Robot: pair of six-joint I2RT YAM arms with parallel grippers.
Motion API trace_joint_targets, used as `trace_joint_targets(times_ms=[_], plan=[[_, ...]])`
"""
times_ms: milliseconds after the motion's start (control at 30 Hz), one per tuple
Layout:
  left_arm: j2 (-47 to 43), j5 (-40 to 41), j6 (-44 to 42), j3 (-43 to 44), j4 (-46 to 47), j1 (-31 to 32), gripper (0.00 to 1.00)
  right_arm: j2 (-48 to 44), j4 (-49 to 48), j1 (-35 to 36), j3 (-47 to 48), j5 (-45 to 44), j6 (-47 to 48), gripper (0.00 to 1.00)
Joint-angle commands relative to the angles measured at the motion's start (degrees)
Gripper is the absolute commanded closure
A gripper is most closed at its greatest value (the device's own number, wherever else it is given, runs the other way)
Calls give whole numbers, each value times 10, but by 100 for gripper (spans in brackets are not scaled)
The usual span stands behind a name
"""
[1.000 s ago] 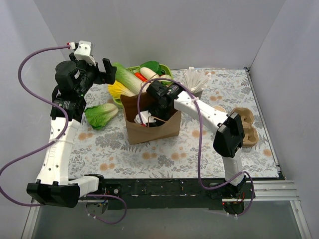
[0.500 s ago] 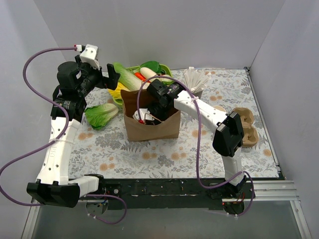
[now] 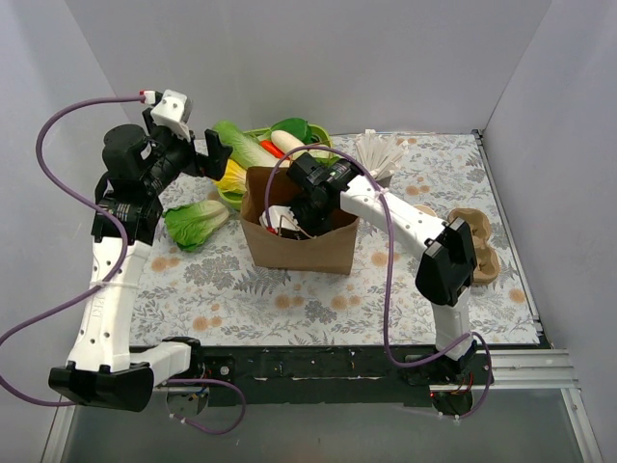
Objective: Pack the takeout coffee
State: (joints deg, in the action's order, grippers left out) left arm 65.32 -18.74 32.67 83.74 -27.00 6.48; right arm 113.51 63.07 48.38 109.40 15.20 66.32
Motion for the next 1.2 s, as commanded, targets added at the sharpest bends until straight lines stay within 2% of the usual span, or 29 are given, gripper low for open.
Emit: trace_joint_targets(times_ms=[0,100,133,233,333,567,1167], plan=[[-20,-33,11,-10,-7,0,2,-29,49,3,-8,-25,-37,16],[-20,-79,17,-13,-17,0,2,-39,43,4,-6,-25,-53,12],[-18,-97,18,-12,-22,0,2,-44,36,4,-6,-25,-59,7],[-14,-180,26,-17,-40,0,2,-53,15,4,-16,-32,-93,5],[-16,-225,44,-31,-47,0,2,-60,0,6,-18,-48,-131,4],[-12,-236,78,-69,-50,0,2,-83,-54,7,-14,-79,-185,2],[-20,-243,106,-127,-33,0,2,-98,-44,8,92,-86,-210,2]])
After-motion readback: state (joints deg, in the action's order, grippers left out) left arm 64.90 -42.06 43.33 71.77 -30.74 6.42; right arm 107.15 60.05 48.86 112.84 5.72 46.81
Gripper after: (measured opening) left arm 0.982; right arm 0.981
